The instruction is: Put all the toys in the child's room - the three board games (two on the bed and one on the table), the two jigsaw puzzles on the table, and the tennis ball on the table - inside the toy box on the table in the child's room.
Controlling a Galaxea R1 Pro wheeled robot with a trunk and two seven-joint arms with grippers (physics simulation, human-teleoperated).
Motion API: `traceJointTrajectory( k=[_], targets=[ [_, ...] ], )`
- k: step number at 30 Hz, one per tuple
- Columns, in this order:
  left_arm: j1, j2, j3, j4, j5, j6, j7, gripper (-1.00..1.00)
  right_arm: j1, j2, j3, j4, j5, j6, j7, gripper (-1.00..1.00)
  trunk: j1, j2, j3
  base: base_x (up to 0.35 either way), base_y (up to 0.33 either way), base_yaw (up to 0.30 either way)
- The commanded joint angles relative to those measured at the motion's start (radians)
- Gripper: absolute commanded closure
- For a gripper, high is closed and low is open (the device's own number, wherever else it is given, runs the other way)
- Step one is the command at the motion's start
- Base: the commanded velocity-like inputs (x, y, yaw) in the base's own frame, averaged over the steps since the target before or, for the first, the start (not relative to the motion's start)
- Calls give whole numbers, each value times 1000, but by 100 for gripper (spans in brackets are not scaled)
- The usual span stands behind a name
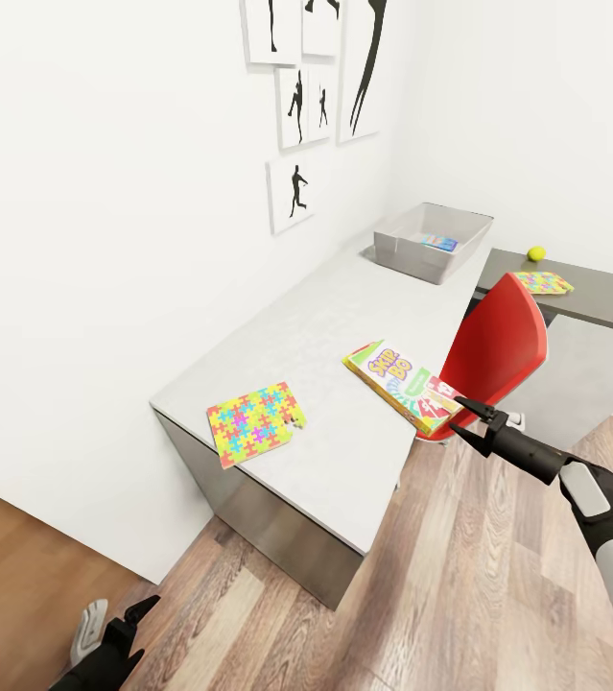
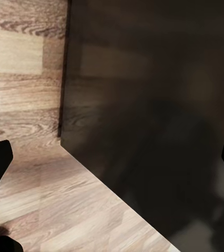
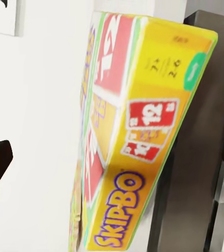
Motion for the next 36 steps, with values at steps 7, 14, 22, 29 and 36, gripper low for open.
traceJointTrajectory(
  k=[7,14,22,29,36],
  targets=[
    [-1,0,3,0,3,8,-1,-100,-3,-1,-3,2,0,4,1,-100,0,0,-1,0,0,0],
    [-1,0,3,0,3,8,-1,-100,-6,-10,-3,0,0,4,-3,-100,0,0,-1,0,0,0],
    [-1,0,3,0,3,9,-1,-100,-6,-20,-4,0,-1,4,-4,-100,0,0,-1,0,0,50],
    [-1,-1,3,0,3,9,-1,-100,-7,-26,-4,-1,-1,4,-5,-100,0,0,-1,0,0,136],
    [-1,-1,3,0,3,9,-1,-100,-7,-28,-5,-1,-2,5,-5,-100,0,0,-1,0,0,66]
  ],
)
